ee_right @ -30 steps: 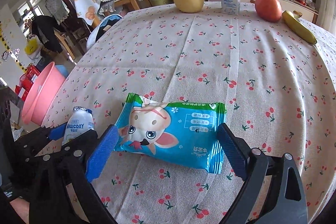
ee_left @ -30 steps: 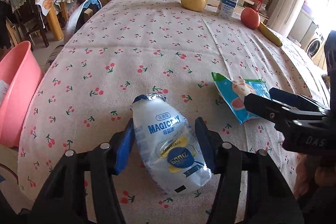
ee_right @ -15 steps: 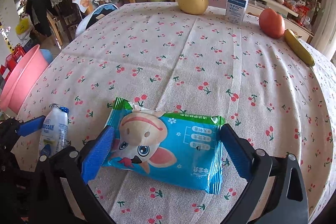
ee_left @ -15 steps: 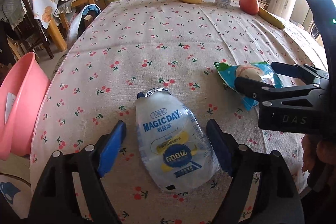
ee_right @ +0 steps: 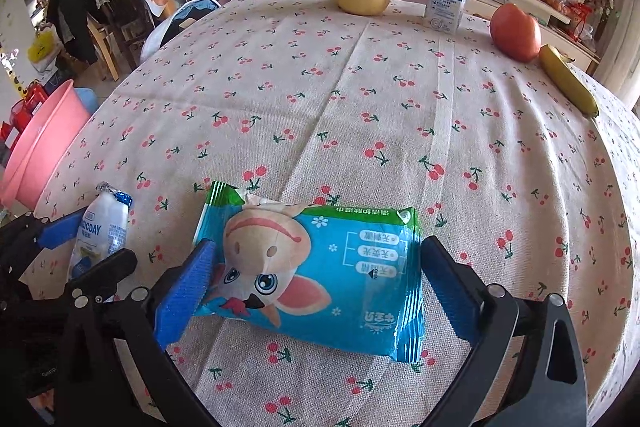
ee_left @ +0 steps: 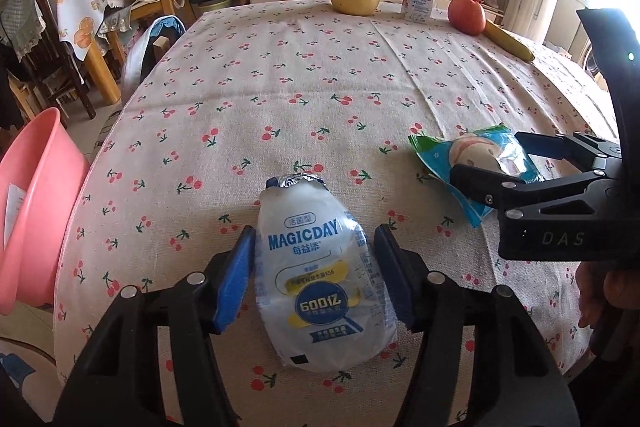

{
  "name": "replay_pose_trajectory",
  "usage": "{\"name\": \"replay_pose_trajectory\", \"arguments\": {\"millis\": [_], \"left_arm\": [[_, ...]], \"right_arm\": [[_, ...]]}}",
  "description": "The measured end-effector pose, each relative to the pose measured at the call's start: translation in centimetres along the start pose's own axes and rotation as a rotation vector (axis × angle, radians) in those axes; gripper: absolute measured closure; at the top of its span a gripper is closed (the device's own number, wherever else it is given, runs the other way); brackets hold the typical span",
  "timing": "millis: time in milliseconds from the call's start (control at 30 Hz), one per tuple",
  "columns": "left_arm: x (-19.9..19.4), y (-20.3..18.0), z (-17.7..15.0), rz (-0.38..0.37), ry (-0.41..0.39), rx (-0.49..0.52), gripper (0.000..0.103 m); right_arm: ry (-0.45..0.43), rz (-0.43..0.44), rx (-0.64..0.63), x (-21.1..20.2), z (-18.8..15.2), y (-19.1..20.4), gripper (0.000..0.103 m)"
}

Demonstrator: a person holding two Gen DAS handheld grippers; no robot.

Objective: Collect trash
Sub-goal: 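Grasp the MAGICDAY drink pouch with the left tool while the right tool grasps the blue wipes packet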

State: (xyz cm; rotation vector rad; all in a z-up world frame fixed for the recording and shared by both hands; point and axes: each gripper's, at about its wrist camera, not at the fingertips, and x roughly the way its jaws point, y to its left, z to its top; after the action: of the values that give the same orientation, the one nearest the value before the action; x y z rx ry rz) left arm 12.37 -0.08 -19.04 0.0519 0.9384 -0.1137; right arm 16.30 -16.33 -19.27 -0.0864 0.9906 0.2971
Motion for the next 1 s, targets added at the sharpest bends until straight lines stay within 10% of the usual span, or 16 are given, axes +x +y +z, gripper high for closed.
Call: {"name": "replay_pose_trajectory", "arguments": {"millis": [1000], "left_arm": [[-2.8, 2.3, 1.7, -0.075, -0.146, -0.08, 0.042]], "right_arm": [[-0.084, -0.015, -0.076, -0.9, -0.9, 1.6, 0.033]]}}
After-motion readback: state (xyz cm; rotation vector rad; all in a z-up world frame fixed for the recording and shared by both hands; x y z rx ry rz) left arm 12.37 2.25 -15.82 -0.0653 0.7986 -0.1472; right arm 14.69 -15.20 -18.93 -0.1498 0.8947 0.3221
